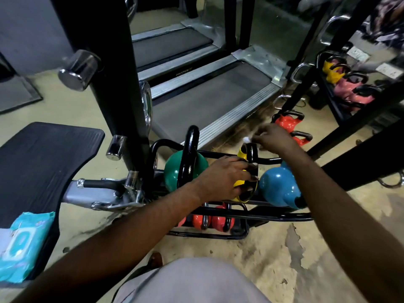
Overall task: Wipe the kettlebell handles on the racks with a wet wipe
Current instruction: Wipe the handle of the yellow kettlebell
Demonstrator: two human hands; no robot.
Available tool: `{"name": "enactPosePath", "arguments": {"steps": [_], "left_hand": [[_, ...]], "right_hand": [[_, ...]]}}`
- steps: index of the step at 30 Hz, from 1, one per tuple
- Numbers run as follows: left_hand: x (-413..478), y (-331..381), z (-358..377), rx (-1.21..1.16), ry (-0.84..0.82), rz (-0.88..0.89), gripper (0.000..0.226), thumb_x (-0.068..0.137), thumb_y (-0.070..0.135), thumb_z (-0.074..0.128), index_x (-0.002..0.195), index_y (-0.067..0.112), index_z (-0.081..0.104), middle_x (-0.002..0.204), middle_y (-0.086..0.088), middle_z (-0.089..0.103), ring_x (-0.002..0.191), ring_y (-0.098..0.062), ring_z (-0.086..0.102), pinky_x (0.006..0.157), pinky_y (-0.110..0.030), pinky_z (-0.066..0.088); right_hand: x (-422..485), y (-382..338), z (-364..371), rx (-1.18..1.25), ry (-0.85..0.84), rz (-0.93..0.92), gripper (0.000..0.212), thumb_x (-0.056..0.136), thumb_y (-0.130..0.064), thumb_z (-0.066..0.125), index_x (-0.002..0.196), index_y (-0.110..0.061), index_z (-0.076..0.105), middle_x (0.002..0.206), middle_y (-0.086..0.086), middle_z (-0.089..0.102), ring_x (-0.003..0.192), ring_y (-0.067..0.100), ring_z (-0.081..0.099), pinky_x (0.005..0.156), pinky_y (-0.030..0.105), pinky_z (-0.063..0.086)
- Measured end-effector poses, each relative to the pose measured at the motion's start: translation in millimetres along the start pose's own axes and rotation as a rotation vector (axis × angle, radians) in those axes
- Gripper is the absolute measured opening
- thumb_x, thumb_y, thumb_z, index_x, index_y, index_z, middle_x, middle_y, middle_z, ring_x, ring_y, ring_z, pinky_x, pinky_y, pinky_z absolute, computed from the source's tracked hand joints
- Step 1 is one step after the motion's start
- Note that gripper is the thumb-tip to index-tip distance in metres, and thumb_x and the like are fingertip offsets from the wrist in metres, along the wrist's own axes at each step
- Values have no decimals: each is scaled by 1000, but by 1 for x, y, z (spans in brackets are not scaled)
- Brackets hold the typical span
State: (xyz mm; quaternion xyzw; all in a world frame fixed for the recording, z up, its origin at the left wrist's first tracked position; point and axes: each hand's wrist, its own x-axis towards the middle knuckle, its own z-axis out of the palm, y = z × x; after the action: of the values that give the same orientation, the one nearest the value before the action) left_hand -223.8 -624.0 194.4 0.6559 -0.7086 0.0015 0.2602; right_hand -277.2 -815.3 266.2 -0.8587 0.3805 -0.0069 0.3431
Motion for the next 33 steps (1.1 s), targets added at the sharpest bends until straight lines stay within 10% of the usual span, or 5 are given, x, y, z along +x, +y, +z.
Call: {"name": "enactPosePath", "arguments": {"steps": [4, 10, 15, 23, 33], "left_hand": [[2, -1, 0, -75, 80, 22, 26, 87, 33, 69, 110, 23, 74, 131, 1, 65, 119, -17, 58, 99, -43, 48], [-1, 4, 0, -39, 3, 12, 33, 90, 35, 63, 122, 25, 68, 141, 1, 56, 129, -19, 51, 101, -48, 46], [-16, 10, 3, 82, -55, 96, 39, 93, 35, 58, 131, 28, 59, 148, 0, 49, 133, -23, 47, 104, -48, 43], [-23, 11, 6, 131, -90, 96, 40, 96, 39, 55, 135, 33, 57, 154, 5, 40, 135, -24, 44, 106, -47, 40], [-37, 7, 0, 161, -81, 42, 41, 96, 42, 52, 137, 35, 54, 154, 7, 40, 135, -19, 42, 107, -48, 39]], "right_hand": [[-15, 28, 29, 984, 43, 465, 8, 96, -9, 56, 89, -8, 61, 74, 8, 57, 61, 16, 58, 46, 21, 52], [-32, 31, 39, 1360, -49, 544, 22, 100, -10, 46, 86, 0, 60, 65, 14, 69, 58, 22, 66, 45, 26, 55], [-54, 29, 3, 903, 86, 152, 16, 92, -2, 60, 77, -9, 62, 88, 6, 74, 82, 15, 71, 77, 28, 57], [8, -28, 38, -1037, 27, -223, 29, 86, -16, 60, 112, -5, 67, 121, 15, 66, 115, 34, 61, 94, 41, 48], [-30, -11, 17, -657, 125, -298, 21, 81, -32, 71, 95, -17, 73, 92, 1, 63, 90, 21, 63, 74, 31, 48]]}}
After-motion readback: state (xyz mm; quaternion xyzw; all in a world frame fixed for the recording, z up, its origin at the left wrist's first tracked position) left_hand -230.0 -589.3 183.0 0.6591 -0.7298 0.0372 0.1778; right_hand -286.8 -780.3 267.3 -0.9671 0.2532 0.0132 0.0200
